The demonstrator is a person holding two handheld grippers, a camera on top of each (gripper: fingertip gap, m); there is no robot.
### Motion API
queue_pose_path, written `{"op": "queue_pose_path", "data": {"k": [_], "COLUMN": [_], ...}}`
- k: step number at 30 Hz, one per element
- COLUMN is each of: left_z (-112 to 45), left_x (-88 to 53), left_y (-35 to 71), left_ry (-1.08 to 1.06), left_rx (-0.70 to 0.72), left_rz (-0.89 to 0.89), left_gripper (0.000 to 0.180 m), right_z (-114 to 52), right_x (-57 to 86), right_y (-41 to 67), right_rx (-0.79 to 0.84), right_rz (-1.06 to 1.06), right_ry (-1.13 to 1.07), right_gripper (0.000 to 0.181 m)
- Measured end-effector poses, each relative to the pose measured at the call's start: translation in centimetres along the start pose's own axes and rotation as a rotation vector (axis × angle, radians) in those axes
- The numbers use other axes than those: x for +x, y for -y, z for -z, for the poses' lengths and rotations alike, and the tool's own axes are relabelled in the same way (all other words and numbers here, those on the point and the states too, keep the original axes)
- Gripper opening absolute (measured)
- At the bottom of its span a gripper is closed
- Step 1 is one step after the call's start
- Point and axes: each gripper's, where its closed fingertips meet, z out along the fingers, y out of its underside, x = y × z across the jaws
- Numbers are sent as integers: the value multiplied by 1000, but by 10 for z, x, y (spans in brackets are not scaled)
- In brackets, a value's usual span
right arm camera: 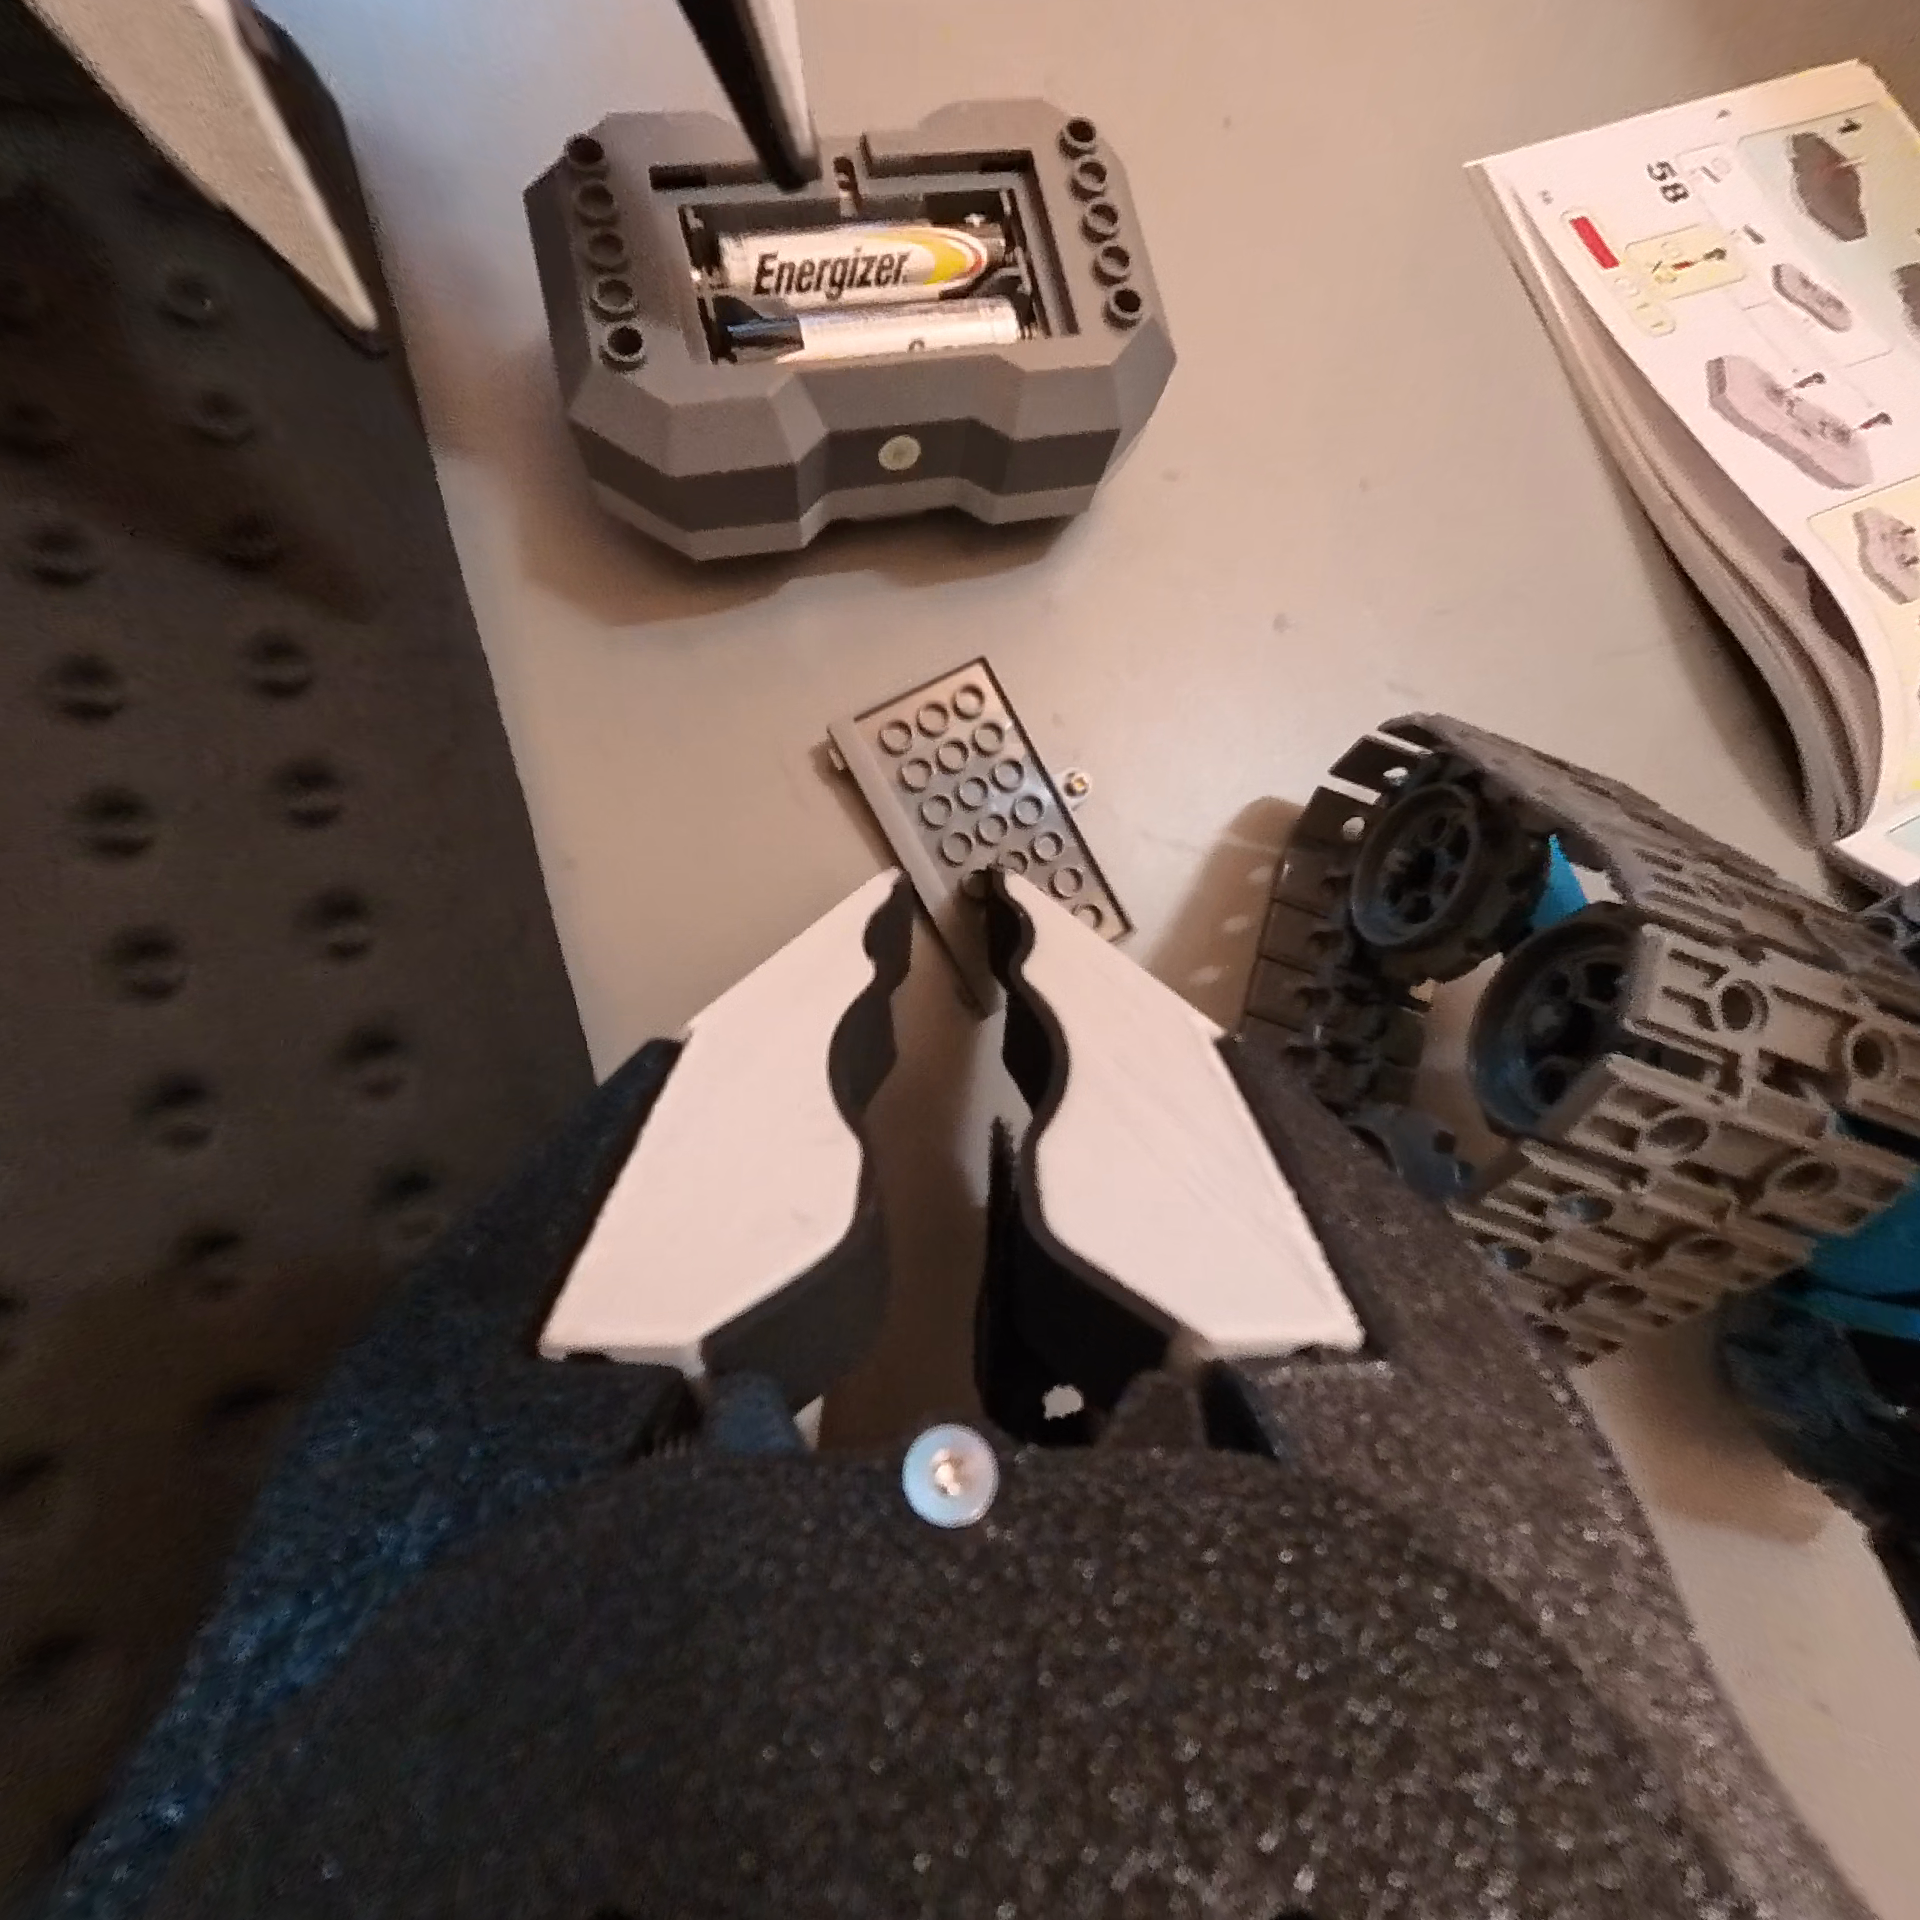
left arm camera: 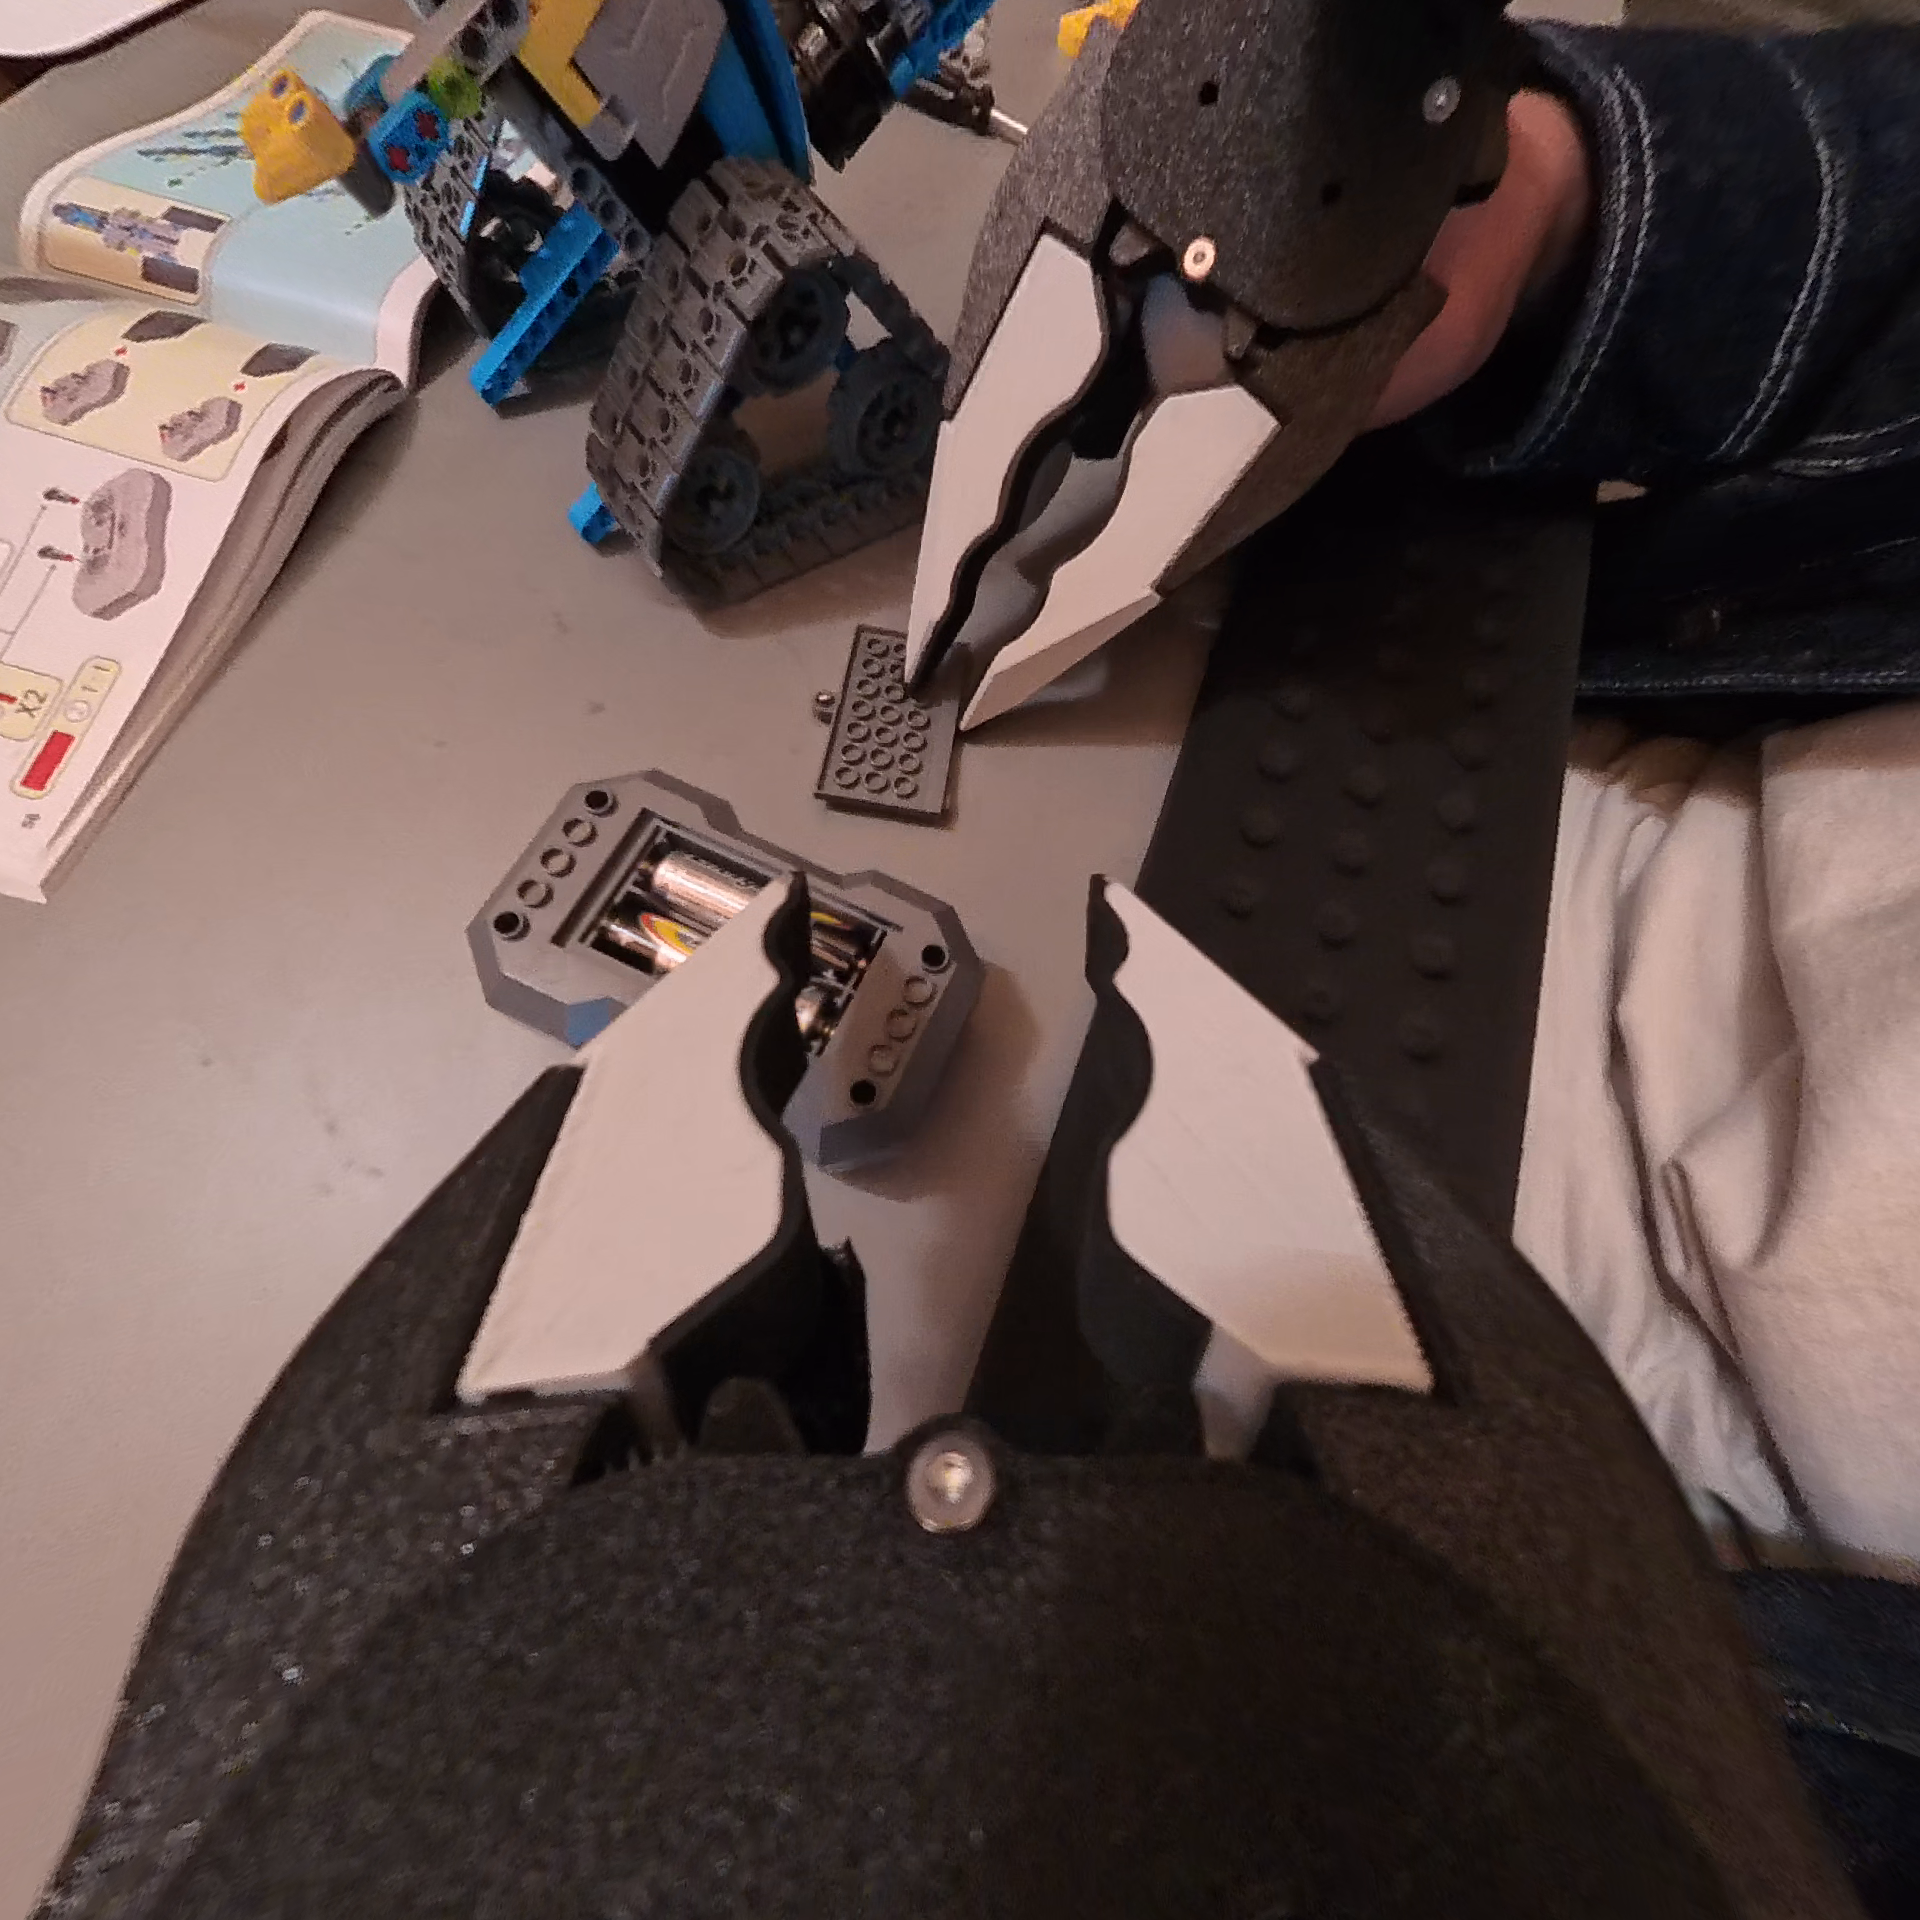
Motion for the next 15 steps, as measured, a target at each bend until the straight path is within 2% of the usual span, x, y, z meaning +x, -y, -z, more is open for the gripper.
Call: {"op": "queue_pose_path", "data": {"k": [1, 2, 8, 11, 14, 15], "left_z": [0, 2, 15, 19, 20, 20], "left_x": [0, -1, -10, -13, -15, -15], "left_y": [0, 1, 2, 0, -1, -2], "left_ry": [6, 10, 49, 67, 66, 62], "left_rx": [-1, 1, 15, 11, 22, 21], "left_rz": [-4, -4, 22, 22, 39, 42], "left_gripper": [51, 51, 51, 51, 51, 51], "right_z": [0, 1, 17, 21, 16, 9], "right_x": [0, -1, 4, 16, 33, 33], "right_y": [1, 3, 14, 19, 24, 22], "right_rx": [2, 13, 89, 110, 117, 88], "right_rz": [7, 22, -21, -123, -190, -236], "right_ry": [-3, -6, -20, -62, -176, -184], "right_gripper": [11, 0, 0, 0, 19, 35]}}
